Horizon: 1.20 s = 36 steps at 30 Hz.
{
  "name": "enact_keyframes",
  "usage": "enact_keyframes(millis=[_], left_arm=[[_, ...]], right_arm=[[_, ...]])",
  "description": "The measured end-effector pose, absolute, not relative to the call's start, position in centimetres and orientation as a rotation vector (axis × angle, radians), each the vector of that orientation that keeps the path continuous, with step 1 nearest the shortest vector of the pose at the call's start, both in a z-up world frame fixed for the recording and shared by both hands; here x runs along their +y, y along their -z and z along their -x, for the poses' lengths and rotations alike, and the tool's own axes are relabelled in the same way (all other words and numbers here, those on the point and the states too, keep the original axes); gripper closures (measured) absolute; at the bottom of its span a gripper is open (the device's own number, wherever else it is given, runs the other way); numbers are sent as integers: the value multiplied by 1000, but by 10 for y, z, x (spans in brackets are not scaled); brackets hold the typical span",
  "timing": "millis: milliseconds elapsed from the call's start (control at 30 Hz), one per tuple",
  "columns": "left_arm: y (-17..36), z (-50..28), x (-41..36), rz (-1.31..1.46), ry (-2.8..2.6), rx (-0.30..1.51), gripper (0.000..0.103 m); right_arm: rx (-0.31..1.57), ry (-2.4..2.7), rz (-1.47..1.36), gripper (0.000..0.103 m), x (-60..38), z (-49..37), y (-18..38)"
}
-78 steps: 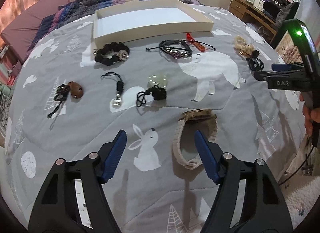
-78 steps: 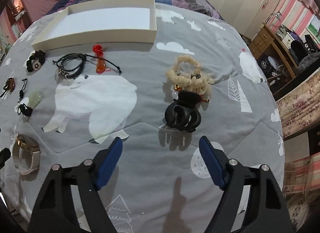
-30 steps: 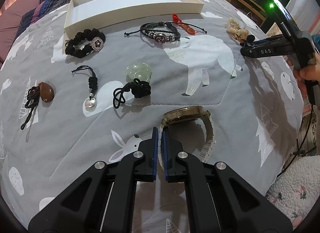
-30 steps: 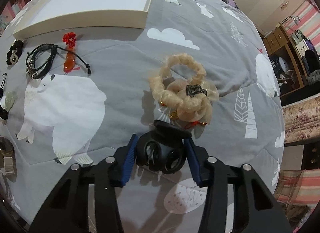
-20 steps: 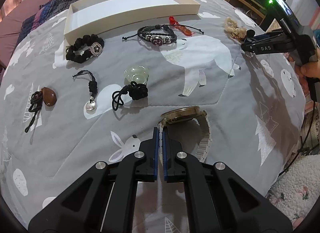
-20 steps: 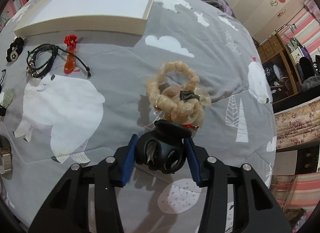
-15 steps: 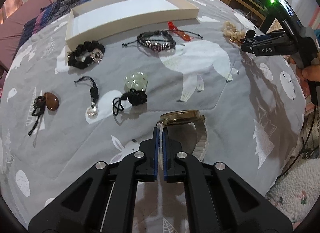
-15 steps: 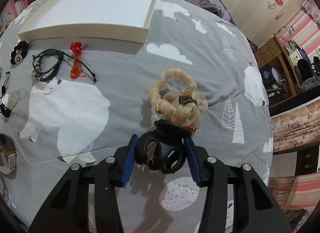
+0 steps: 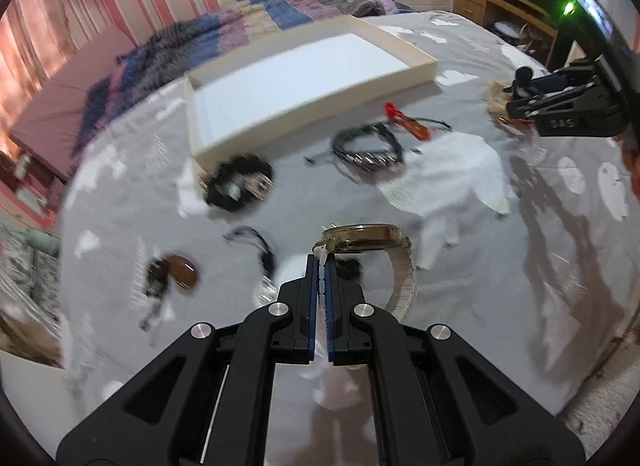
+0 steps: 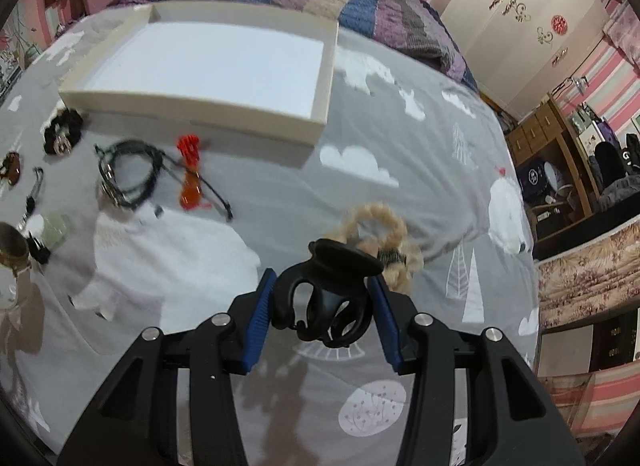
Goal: Organize jewelry
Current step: 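Carry the watch with the left tool into the white tray while the right tool carries the clip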
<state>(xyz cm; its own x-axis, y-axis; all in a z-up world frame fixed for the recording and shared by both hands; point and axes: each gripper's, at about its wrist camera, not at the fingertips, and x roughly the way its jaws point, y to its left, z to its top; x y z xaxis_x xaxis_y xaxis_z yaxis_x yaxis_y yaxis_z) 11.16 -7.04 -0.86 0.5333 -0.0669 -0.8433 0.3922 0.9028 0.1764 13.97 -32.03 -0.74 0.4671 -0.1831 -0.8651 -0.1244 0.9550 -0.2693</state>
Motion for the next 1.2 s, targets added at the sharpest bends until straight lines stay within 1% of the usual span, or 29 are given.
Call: enact_keyframes(millis=[300,533,700,800,933,1000,1200], left_arm=[[-13,-161,-70,-381,228,928,102],[-31,-249,-70,-310,163,908,102],[-25,-325,-71,-238,150,956,101],[-9,-377,-70,-178,130,1003,101],[12,-424,-65,-110,114,1039,101],[22,-444,-61,-71,105,1059,101],[35,-470,-69,-64,82,1066,101]], right_arm=[[994,6,289,56,-305,-172,-29],[932,-15,267,56,-290,-233,-45],[937,-28,225,56,-278,-292,-35],[959,-14,184,56,-278,-331,-22],[1009,-25,95,56,-281,-376,-1],[1039,-27,49,56,-281,-395,12],[1082,-1,-47,56,-284,-443,42]])
